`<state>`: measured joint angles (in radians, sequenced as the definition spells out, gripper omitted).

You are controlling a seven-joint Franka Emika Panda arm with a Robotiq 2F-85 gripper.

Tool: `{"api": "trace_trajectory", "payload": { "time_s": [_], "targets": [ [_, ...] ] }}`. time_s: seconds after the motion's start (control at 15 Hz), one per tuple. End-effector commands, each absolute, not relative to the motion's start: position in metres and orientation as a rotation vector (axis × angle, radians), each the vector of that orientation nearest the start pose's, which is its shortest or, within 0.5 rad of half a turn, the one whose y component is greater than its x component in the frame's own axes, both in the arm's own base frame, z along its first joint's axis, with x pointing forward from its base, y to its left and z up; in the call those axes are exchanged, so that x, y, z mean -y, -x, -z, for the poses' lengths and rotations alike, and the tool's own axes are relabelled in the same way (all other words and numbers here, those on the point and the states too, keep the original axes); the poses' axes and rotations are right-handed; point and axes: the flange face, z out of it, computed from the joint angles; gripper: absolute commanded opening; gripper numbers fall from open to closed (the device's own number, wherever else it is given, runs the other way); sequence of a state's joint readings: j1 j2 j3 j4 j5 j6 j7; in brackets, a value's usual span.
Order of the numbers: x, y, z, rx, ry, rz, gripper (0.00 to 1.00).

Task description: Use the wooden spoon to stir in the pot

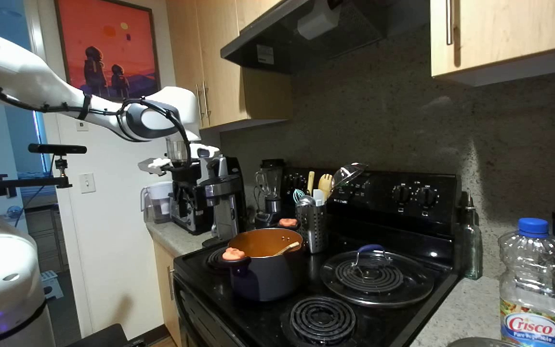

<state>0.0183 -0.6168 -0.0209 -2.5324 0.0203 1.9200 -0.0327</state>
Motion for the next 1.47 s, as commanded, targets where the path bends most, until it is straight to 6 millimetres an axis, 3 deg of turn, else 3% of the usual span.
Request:
{"api": "trace_trajectory", "payload": {
  "time_s": [0.0, 0.13, 0.2, 0.4, 0.73, 0.8, 0.87, 1.07, 1.4],
  "targets": [
    [0.042, -0.379, -0.485, -0.178, 3.062, 0.039, 1.0],
    [0.047, -0.377, -0.485, -0.168, 3.046, 0.02, 1.0],
    [0.0, -0.362, -0.48, 0.042, 3.11, 0.006, 1.0],
    [-0.005, -0.362, -0.48, 0.065, 3.121, 0.011, 1.0],
    [0.022, -0.382, -0.484, -0.156, 3.045, -0.052, 1.0],
    [0.024, -0.382, -0.483, -0.153, 3.043, -0.061, 1.0],
    [0.004, -0.364, -0.48, -0.013, 3.092, 0.002, 1.0],
    [0.022, -0.374, -0.48, -0.103, 3.06, -0.017, 1.0],
    [0.031, -0.382, -0.478, -0.154, 3.059, -0.027, 1.0]
  ]
}}
